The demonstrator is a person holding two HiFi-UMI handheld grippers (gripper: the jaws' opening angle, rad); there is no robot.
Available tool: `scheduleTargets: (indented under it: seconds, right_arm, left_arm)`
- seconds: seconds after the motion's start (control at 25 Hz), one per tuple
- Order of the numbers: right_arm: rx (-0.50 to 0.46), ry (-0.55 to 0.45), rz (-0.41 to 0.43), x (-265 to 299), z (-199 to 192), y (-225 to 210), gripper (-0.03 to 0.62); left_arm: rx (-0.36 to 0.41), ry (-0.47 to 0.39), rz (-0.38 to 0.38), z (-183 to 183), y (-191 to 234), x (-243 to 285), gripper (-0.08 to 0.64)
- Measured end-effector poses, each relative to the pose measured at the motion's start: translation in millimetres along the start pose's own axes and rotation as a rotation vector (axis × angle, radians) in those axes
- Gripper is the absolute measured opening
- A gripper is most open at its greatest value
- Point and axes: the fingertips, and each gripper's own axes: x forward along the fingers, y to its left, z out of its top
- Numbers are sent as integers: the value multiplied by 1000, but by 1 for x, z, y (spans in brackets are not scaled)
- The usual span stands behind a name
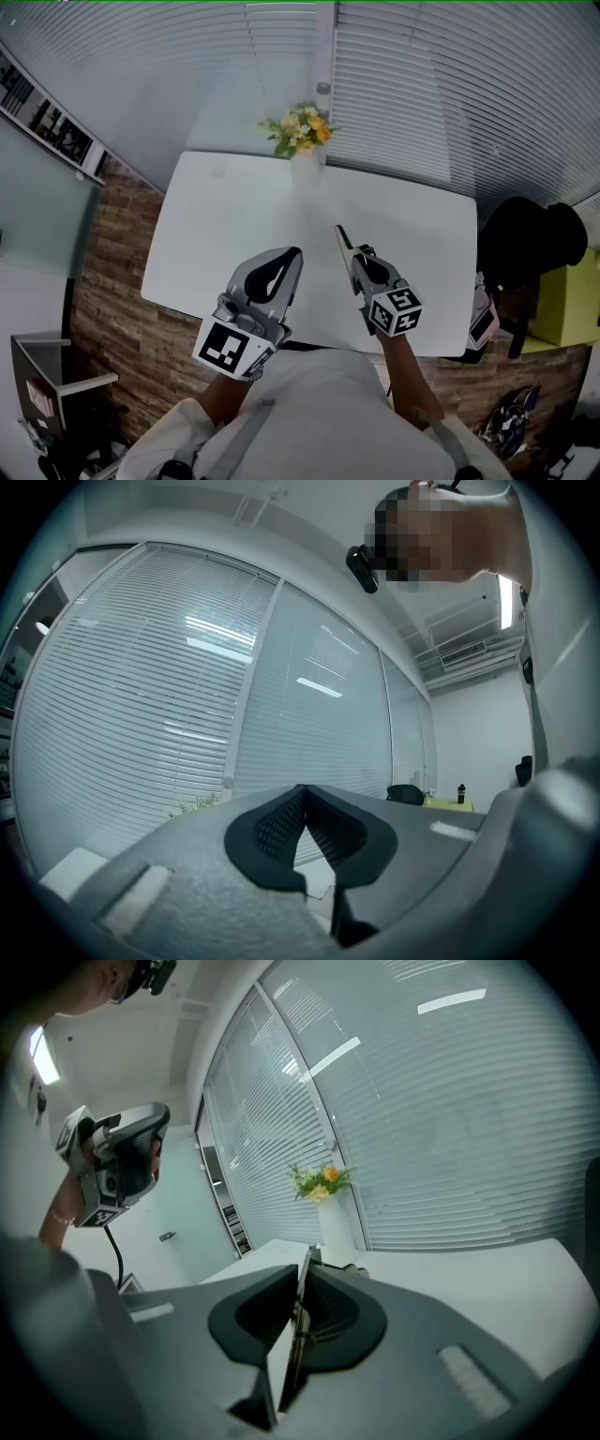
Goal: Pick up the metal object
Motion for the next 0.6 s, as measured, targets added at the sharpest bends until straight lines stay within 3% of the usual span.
scheduleTargets:
  seconds: [0.6]
  right_arm:
    - [-88, -104, 9, -33, 77, 30, 25]
  left_arm:
    - [-1, -2, -10, -1, 1, 3, 5]
